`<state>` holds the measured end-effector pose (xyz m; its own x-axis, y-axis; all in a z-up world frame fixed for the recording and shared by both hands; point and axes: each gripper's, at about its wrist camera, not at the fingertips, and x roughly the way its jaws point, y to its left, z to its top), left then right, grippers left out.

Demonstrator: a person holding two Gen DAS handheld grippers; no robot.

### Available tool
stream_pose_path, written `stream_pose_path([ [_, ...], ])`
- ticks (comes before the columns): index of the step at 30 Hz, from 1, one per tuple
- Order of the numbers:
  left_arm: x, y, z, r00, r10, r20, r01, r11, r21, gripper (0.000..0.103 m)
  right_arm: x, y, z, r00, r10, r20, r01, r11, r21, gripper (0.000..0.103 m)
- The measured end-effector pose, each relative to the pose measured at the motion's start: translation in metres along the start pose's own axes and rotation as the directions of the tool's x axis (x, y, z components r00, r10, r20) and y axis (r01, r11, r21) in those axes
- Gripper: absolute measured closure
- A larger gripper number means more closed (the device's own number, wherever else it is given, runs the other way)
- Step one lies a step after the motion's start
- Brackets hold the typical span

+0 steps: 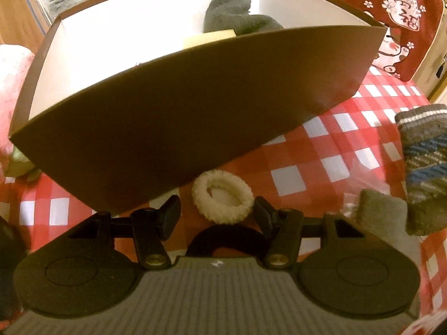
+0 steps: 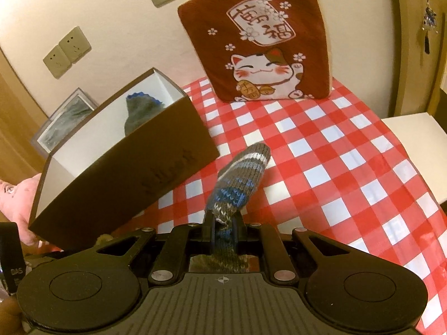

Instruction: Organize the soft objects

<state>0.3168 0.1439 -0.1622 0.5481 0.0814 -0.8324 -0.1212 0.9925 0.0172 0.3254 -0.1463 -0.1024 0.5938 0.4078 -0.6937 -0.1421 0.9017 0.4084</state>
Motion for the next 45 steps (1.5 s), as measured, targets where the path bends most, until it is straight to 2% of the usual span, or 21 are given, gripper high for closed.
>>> stream_pose_path([
  [4, 0.003, 0.0, 0.003, 1.0, -0.006, 0.012, 0.006, 1.0, 0.01, 0.049, 0.003, -0.002, 0.001, 1.0, 0.001, -0.008, -0.001, 1.0, 0.002, 0.091],
  [6, 0.003, -0.001, 0.004, 1.0, -0.015, 0.018, 0.014, 1.0, 0.016, 0.059, 0.005, -0.001, 0.001, 1.0, 0.003, -0.011, -0.003, 1.0, -0.001, 0.091],
  [9, 0.002, -0.003, 0.005, 0.999, -0.025, 0.022, 0.025, 0.999, 0.027, 0.068, 0.006, 0.0, 0.002, 1.0, 0.008, -0.012, -0.008, 1.0, -0.007, 0.091],
  [13, 0.001, -0.008, 0.005, 0.999, -0.03, 0.023, 0.029, 0.998, 0.051, 0.075, 0.005, 0.0, 0.002, 1.0, 0.01, -0.01, -0.01, 1.0, -0.01, 0.091],
  [15, 0.0, -0.01, 0.005, 0.999, -0.036, 0.019, 0.034, 0.998, 0.06, 0.083, 0.004, 0.0, 0.002, 1.0, 0.009, -0.01, -0.009, 1.0, -0.01, 0.091],
  [25, -0.015, -0.009, 0.003, 0.998, -0.046, 0.046, 0.043, 0.997, 0.067, 0.085, -0.009, 0.002, 0.002, 1.0, 0.013, 0.017, -0.013, 1.0, -0.011, 0.091],
  [38, -0.068, 0.002, -0.017, 0.995, -0.061, 0.074, 0.059, 0.998, 0.03, 0.085, -0.04, 0.014, -0.001, 0.997, 0.06, 0.056, -0.058, 0.998, -0.039, 0.091],
  [42, -0.084, 0.005, -0.028, 0.996, -0.058, 0.07, 0.056, 0.998, 0.023, 0.085, -0.05, 0.02, -0.009, 0.995, 0.1, 0.027, -0.098, 0.993, -0.064, 0.091],
  [45, -0.093, 0.007, -0.038, 0.997, -0.055, 0.061, 0.054, 0.998, 0.02, 0.085, -0.053, 0.027, -0.022, 0.985, 0.169, -0.041, -0.173, 0.979, -0.108, 0.091],
])
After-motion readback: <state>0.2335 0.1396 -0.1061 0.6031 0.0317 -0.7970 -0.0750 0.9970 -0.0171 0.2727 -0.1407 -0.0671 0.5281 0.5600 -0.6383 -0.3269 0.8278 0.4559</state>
